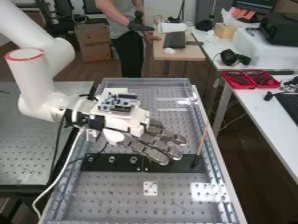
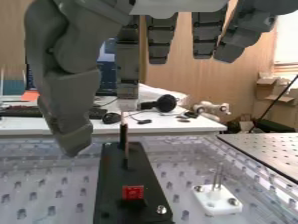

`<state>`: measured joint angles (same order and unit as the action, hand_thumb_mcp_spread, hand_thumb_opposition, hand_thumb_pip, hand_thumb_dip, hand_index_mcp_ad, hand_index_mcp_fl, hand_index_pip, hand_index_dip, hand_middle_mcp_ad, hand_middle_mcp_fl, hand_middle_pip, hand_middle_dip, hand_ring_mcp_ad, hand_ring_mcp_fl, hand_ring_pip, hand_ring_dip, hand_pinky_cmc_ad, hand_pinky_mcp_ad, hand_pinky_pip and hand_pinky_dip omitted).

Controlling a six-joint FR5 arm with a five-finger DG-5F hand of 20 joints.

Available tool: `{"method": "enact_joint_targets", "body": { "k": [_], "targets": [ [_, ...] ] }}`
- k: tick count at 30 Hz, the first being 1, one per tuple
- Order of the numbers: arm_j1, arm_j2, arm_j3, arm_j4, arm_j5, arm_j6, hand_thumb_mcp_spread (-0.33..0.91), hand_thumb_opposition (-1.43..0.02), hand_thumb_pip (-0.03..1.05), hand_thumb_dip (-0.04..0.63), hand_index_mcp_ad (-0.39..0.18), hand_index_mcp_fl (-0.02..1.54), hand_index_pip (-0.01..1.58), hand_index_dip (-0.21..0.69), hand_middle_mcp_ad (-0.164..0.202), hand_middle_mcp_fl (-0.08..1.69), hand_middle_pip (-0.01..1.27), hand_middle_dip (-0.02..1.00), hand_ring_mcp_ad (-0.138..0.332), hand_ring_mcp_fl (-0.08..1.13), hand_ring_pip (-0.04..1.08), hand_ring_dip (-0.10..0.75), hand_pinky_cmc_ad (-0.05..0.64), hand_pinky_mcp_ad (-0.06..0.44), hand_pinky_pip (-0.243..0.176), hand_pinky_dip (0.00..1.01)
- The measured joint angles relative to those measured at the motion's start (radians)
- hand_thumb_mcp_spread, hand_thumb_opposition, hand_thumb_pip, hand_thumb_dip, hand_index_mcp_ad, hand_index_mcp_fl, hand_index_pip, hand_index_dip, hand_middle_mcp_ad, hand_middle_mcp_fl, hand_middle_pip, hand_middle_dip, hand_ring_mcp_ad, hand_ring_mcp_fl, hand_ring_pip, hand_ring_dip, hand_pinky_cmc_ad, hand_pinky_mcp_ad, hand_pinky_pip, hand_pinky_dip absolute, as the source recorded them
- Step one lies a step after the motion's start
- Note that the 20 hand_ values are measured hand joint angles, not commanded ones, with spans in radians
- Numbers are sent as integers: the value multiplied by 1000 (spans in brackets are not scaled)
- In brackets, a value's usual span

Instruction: Grab the pcb board and place it in the clear container

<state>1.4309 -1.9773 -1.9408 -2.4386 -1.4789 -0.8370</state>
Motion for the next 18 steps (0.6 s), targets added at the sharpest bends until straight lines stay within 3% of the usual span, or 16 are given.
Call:
{"method": "enact_joint_targets", "body": {
  "k": [7,18],
  "targets": [
    [-18,-36,-1,51,-53,-21,585,-815,370,190,-101,38,1349,201,26,7,138,93,218,0,84,-23,283,185,-106,183],
    [-32,-69,-8,102,-62,-60,600,-819,365,190,-99,21,1506,216,9,5,138,110,215,0,87,-5,283,178,-89,185]
  ]
}}
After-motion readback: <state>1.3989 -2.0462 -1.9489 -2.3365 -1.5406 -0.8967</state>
